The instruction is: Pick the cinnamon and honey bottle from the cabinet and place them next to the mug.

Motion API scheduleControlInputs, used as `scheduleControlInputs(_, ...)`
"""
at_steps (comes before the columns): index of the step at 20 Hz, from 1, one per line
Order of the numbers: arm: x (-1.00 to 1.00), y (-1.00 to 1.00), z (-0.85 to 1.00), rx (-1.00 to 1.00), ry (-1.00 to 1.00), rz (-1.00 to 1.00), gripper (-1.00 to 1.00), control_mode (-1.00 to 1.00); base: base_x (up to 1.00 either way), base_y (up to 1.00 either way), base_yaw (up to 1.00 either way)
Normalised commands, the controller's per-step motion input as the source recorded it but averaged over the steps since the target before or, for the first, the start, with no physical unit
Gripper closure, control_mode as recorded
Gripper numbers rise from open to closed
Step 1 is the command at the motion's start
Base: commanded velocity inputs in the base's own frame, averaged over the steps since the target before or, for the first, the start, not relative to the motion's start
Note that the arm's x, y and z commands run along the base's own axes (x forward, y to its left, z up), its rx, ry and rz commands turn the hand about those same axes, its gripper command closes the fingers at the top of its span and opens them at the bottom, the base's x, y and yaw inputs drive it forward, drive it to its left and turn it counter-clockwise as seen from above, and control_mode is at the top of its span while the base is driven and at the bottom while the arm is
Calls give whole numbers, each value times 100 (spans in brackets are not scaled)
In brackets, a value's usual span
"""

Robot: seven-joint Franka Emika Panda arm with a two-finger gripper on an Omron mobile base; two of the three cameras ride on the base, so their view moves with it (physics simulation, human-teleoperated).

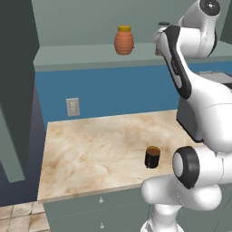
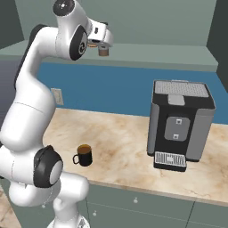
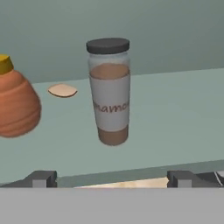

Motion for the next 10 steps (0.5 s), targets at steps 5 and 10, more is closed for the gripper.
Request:
scheduleControlInputs(5, 36, 0, -2, 0, 0, 0, -100, -100, 0, 0, 0)
scheduleControlInputs(10, 33, 0, 0, 0, 0, 0, -100, -100, 0, 0, 0)
